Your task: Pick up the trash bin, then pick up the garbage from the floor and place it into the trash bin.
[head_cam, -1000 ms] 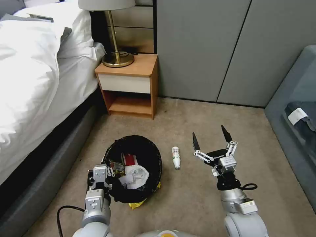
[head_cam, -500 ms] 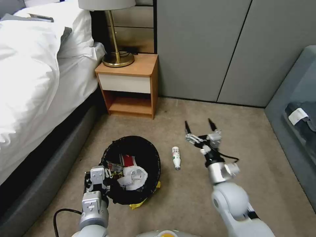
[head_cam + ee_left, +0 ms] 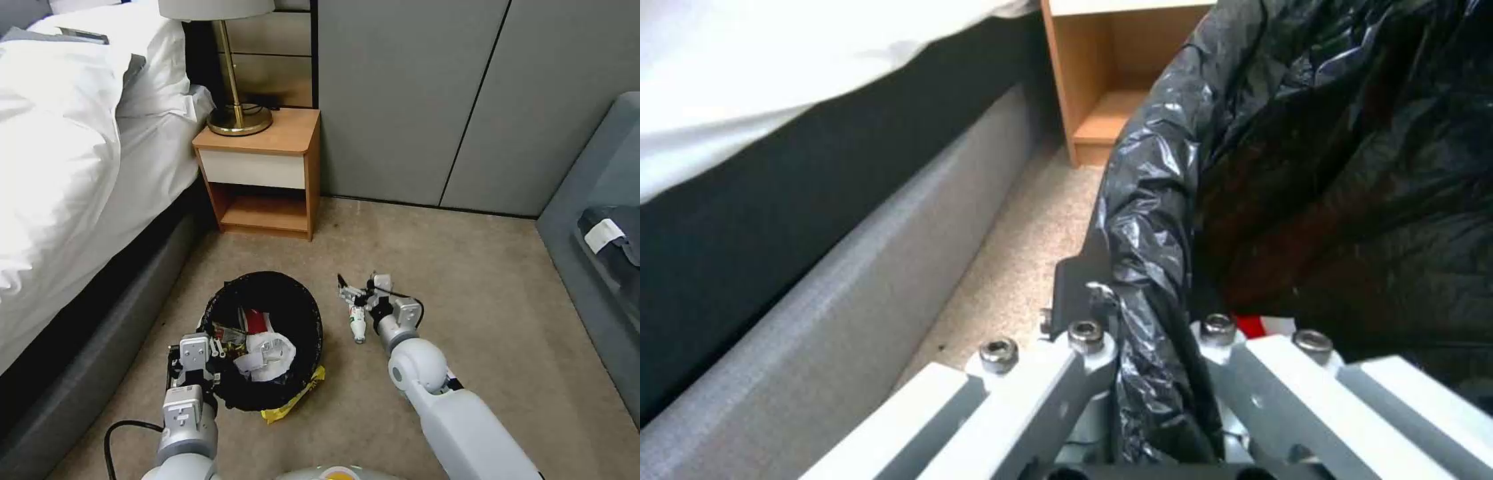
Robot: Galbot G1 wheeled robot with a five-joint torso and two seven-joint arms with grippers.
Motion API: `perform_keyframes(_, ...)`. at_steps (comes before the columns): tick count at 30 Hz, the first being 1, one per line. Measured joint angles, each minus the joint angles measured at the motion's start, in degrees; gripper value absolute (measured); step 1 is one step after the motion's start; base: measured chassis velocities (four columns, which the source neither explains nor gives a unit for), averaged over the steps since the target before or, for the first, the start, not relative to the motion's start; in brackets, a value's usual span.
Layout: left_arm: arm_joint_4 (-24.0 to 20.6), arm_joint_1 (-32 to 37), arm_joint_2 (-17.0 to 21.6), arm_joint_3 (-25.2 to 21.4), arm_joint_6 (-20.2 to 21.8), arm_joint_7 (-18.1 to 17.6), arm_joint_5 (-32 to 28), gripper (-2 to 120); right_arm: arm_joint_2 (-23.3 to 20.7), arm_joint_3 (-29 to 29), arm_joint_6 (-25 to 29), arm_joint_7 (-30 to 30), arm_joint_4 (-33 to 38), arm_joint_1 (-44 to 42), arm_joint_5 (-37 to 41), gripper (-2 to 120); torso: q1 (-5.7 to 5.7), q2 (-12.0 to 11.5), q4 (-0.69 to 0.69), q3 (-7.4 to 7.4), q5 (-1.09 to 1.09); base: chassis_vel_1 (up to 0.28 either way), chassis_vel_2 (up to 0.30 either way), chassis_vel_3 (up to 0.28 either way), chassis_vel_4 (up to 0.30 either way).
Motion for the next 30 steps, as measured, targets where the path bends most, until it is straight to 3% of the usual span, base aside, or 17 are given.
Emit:
perform_keyframes(9,0.3,0.2,-0.4,0.3,0.1,0.0,0.4,1,1.9,1.7,5.3,-4.5,-13.5,3.2,-9.3,100,0.0,0.0,0.01,0.0,0.0,0.0,0.0,0.0,0.0)
perform_keyframes(30,0.2,1.1,-0.7,0.8,-0.3,0.0,1.2,1,3.8,4.7,5.2,-10.3,-26.7,7.2,-7.9,100,0.0,0.0,0.01,-0.01,-0.01,0.0,0.0,0.0,0.0)
